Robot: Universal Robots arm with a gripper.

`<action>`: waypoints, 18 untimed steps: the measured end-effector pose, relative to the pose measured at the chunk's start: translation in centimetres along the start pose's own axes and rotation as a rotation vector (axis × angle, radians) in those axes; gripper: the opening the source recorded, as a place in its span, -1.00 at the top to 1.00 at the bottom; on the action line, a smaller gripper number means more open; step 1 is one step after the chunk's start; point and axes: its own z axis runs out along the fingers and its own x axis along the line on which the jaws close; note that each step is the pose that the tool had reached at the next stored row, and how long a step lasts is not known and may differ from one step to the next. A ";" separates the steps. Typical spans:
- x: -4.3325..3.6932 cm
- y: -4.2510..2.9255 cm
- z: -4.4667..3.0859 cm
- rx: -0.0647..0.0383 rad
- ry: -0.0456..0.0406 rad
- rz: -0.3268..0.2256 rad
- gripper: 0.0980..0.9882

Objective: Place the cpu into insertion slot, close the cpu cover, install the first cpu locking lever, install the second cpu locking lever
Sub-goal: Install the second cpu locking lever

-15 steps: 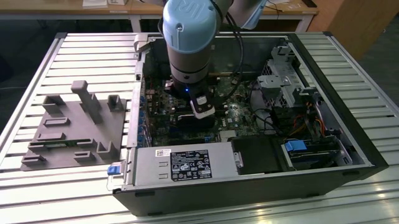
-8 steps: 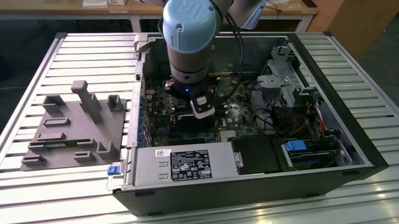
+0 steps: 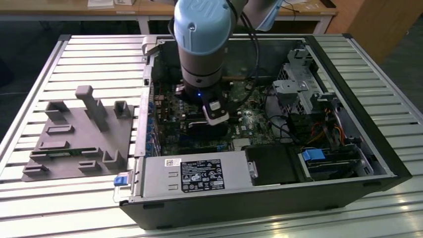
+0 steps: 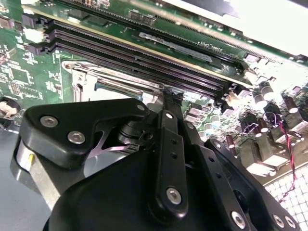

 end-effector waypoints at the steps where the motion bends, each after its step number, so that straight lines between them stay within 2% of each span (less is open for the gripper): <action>1: -0.07 0.01 -0.04 0.000 0.0001 0.000 0.99; 6: -0.41 -0.15 -0.22 0.000 0.0000 0.000 0.99; 15: -0.71 -0.98 -0.55 0.000 -0.0001 0.000 0.99; 16: -0.68 -1.02 -0.57 -0.002 -0.0003 0.000 0.99; 18: -0.42 -1.12 -0.54 -0.013 0.0012 0.000 0.99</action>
